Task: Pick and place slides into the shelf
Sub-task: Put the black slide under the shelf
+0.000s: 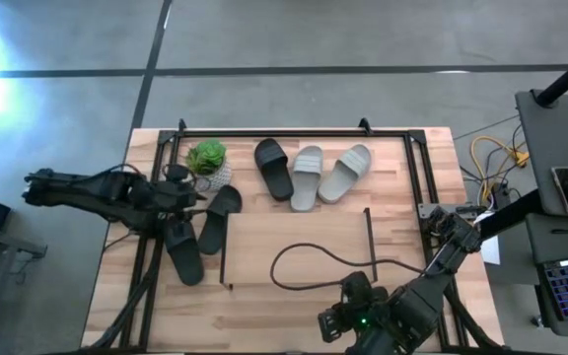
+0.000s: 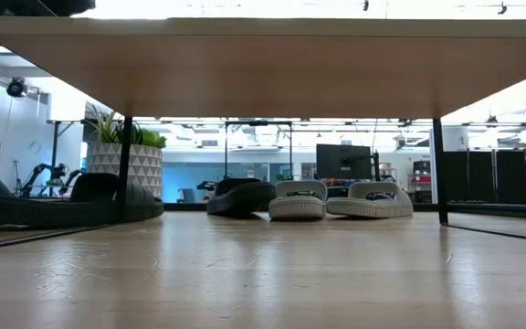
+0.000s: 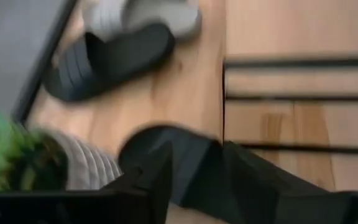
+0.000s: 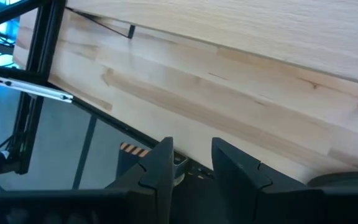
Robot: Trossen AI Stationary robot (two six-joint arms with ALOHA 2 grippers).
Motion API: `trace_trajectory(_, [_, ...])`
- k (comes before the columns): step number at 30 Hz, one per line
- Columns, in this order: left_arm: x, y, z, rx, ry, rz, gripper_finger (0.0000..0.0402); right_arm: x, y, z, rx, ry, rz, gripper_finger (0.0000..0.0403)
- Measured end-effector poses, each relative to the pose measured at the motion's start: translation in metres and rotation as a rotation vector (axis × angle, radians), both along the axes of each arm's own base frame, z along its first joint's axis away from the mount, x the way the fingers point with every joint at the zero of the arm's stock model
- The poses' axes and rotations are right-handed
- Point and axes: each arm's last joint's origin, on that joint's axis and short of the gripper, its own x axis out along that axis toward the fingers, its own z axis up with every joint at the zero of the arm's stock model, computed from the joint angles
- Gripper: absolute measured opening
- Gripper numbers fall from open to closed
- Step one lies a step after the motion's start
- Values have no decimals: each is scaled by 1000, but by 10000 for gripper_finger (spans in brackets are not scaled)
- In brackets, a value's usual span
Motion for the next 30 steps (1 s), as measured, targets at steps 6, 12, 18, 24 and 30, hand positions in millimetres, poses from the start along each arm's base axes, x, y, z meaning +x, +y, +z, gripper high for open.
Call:
trace_trajectory(6, [-5, -2, 0, -150, 8, 147, 167, -1, -1, 0, -10, 8, 4, 103])
trace_trajectory(12, [-13, -4, 14, -433, 59, 374, 139, -7, -5, -3, -37, 107, 32, 103])
trace_trajectory(18, [-2, -20, 18, -703, 227, 341, 107, -8, -6, -3, -63, 134, 84, 103])
trace_trajectory(24, [-3, -41, 0, -532, 567, 409, 91, -8, -6, -4, -76, 137, 106, 103])
trace_trajectory(30, [16, -75, -15, -294, 663, 489, 90, -7, -6, -5, -97, 143, 136, 103])
